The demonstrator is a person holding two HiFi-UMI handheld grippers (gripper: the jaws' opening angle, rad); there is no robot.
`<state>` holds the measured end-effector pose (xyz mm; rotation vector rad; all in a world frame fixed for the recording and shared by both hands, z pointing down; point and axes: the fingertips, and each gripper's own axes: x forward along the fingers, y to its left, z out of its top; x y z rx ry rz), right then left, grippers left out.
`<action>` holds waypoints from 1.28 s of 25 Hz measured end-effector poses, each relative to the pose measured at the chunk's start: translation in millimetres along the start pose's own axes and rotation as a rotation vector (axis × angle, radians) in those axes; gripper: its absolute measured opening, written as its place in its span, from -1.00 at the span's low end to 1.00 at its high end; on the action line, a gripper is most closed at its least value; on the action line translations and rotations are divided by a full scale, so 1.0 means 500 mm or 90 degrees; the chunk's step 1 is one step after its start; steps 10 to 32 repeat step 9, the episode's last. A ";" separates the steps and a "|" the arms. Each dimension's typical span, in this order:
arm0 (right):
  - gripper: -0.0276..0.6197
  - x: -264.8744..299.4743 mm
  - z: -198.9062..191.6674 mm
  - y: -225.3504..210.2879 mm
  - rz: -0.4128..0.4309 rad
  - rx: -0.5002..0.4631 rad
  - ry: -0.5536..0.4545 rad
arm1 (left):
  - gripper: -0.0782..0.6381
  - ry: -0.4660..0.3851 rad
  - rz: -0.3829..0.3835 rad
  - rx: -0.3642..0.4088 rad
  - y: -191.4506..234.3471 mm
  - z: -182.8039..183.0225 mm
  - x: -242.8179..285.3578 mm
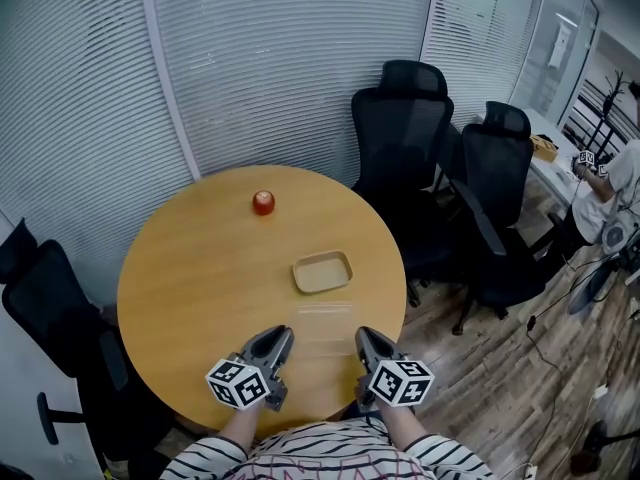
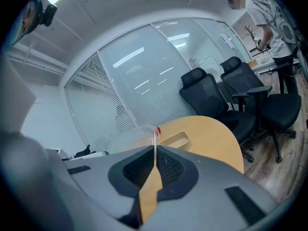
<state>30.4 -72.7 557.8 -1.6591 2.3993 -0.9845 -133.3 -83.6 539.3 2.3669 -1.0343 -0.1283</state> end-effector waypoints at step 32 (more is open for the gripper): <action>-0.80 -0.003 -0.003 0.003 0.001 0.002 0.002 | -0.58 0.000 0.005 -0.004 0.002 0.000 -0.005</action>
